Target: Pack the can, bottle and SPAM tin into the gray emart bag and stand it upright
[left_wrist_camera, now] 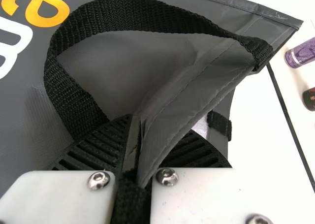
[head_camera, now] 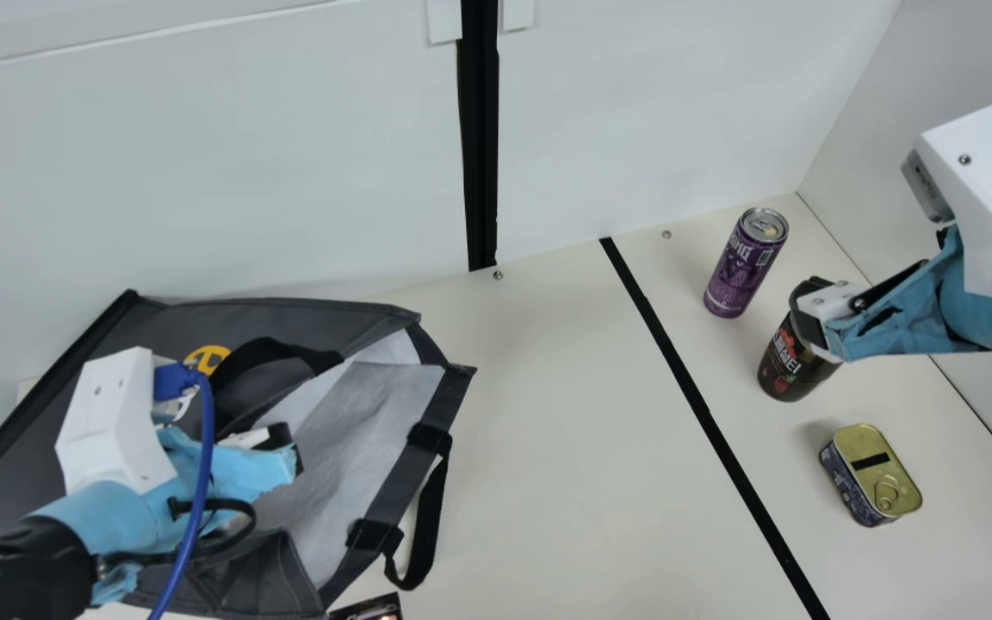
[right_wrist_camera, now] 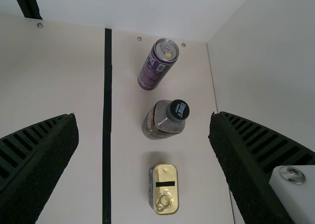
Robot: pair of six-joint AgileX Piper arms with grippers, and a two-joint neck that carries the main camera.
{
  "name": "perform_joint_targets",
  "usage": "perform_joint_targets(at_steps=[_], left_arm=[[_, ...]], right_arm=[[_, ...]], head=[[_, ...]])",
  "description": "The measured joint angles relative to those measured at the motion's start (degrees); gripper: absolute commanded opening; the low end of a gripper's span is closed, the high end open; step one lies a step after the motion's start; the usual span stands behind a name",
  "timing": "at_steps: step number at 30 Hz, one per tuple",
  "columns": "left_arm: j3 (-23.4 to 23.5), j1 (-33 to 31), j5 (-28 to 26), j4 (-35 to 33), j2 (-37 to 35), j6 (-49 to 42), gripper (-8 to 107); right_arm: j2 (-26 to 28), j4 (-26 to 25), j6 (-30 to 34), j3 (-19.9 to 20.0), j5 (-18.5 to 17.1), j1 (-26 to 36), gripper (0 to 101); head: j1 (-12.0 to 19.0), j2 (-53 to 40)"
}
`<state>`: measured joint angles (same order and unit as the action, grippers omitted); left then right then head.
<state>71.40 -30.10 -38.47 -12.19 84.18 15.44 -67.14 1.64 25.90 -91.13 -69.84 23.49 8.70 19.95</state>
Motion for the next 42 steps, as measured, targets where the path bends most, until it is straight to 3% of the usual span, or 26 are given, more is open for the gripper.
perform_joint_targets(at_steps=[42], left_arm=[[0.00,0.00,0.00,0.00,0.00,0.00,-8]], right_arm=[[0.00,0.00,0.00,0.00,0.00,0.00,95]], head=[[0.00,0.00]])
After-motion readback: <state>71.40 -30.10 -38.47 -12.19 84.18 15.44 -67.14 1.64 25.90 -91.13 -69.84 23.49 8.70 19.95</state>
